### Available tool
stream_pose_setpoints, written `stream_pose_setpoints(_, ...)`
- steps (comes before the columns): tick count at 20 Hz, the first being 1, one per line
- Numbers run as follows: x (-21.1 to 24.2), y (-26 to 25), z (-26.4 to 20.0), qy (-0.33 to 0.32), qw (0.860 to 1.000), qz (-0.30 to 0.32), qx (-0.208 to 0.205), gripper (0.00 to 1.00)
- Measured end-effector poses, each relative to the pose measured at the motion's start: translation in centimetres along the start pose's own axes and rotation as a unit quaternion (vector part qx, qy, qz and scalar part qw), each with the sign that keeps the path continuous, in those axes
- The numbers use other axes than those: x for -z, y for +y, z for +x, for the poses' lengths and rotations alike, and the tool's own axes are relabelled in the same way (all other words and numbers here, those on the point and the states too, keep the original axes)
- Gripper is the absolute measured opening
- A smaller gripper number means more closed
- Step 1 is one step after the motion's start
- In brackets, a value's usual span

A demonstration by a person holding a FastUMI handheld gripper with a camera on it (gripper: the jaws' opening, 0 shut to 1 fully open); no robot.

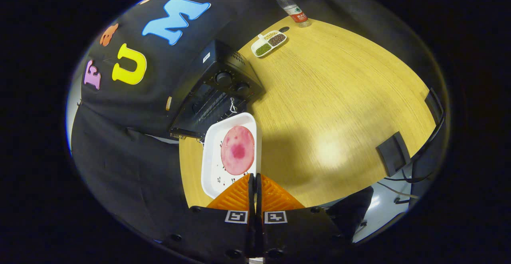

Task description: Open the toaster oven, put the food inside, and close the toaster oven door.

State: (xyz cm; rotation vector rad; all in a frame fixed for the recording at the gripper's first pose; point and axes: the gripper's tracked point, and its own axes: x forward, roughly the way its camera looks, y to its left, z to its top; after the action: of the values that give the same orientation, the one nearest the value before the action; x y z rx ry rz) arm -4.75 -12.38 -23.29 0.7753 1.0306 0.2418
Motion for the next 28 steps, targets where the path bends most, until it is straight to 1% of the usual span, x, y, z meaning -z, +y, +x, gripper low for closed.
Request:
stream_pose_setpoints(7, 2.4, 5.8, 1.5, -0.001, 0.999, 0.007, -0.038, 0.01)
stream_pose_setpoints(9, 2.2, 7.2, 2.4, -0.002, 0.999, 0.001, -0.047, 0.01)
stream_pose_setpoints(13, 1.6, 9.3, 4.2, -0.004, 0.998, 0.009, -0.061, 0.01)
stream_pose_setpoints(16, 0.8, 10.1, 6.3, 0.002, 0.998, 0.018, -0.061, 0.01)
stream_pose_setpoints(22, -0.9, 10.2, 11.3, 0.013, 0.998, 0.031, -0.045, 0.01)
stream_pose_setpoints(28, -3.3, 10.2, 15.7, 0.001, 0.998, 0.043, -0.042, 0.01)
